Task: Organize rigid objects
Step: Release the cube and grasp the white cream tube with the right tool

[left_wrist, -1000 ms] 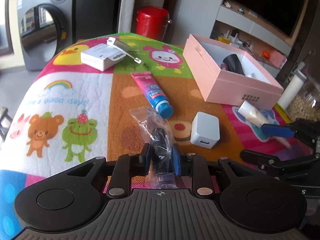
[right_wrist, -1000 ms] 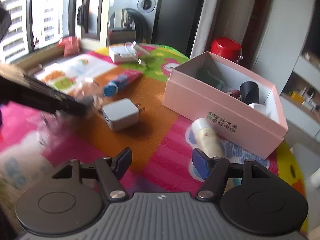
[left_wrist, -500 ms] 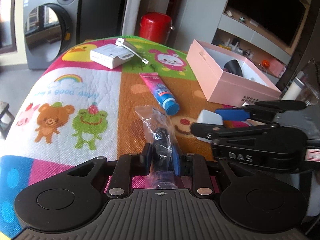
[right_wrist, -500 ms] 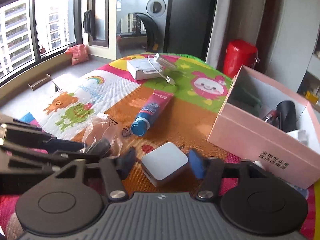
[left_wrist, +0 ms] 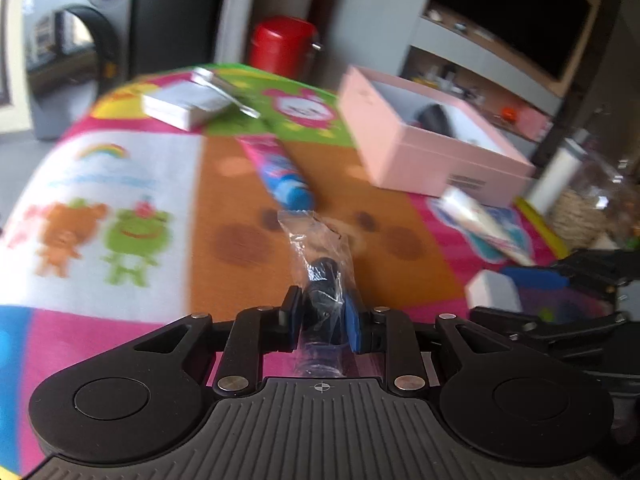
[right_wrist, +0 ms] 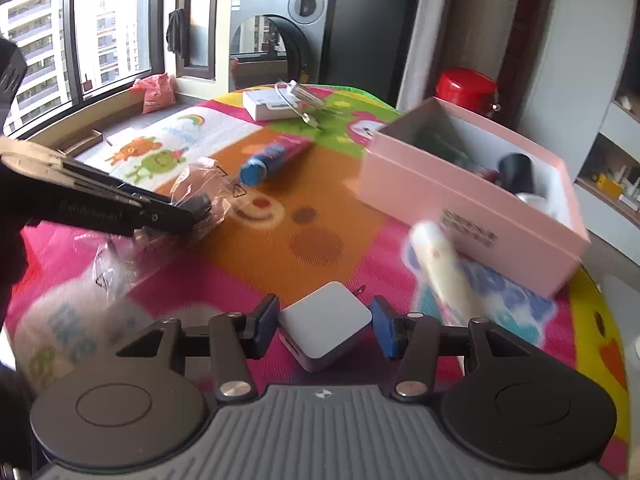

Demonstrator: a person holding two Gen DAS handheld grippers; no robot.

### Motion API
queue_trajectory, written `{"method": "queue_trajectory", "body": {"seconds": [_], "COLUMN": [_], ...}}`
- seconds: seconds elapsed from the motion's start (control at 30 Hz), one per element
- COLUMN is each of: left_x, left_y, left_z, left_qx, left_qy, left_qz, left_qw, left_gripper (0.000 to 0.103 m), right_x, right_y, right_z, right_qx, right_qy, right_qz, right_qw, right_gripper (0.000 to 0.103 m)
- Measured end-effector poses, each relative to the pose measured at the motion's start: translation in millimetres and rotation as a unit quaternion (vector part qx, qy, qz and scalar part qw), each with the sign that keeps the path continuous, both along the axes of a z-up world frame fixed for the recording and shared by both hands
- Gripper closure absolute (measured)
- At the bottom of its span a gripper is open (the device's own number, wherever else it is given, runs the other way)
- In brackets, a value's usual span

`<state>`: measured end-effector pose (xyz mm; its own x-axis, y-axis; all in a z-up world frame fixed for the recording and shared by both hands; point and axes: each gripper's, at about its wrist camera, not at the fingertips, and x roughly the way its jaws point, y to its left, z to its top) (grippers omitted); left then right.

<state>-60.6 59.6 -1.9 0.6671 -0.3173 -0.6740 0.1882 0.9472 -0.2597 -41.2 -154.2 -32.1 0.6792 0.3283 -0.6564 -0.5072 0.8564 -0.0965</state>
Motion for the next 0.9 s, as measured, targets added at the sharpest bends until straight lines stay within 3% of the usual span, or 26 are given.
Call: {"method": "queue_trajectory", "body": {"seconds": [0.07, 0.17, 0.37, 0.47, 0.57, 0.6, 0.63, 0.67, 0.9], "left_x": [-2, -6, -6, -5, -6, -6, -7, -7, -10], "left_y": [-9, -25, -31, -31, -32, -32, -33, -34, -47], "left_z": [-1, -2, -3, -3, -3, -3, -3, -2, -1], "left_qx": [-0.016, 0.006, 0.015, 0.016, 0.022, 0.024, 0.028, 0.033, 0.078], "left_qy": [0.006, -0.009, -0.015, -0.014, -0.016, -0.017, -0.016, -0.017, -0.026], "left_qz": [-0.021, -0.030, -0.031, -0.032, -0.034, -0.034, -0.035, -0.035, -0.034], "left_qw": [0.9996, 0.9995, 0.9993, 0.9993, 0.9991, 0.9990, 0.9989, 0.9987, 0.9961], "left_gripper": [0.077, 0.077, 0.076, 0.076, 0.076, 0.076, 0.076, 0.075, 0.075], "right_x": [-6, -8, 6, 39, 76, 87, 93, 93, 32], "right_y": [-10, -23, -48, -44, -37, -34, -33, -32, -42], "right_z": [-2, -3, 15, 15, 3, -1, -5, -4, 28], "right_qx": [0.005, 0.007, 0.077, 0.055, 0.026, 0.018, 0.016, 0.021, 0.046], "right_qy": [0.004, 0.001, -0.023, -0.038, -0.020, -0.004, 0.012, 0.018, 0.000], "right_qz": [-0.009, -0.035, -0.073, -0.085, -0.097, -0.100, -0.099, -0.096, -0.071], "right_qw": [1.000, 0.999, 0.994, 0.994, 0.995, 0.995, 0.995, 0.995, 0.996], "right_gripper": [0.052, 0.048, 0.048, 0.048, 0.049, 0.052, 0.066, 0.073, 0.076]}}
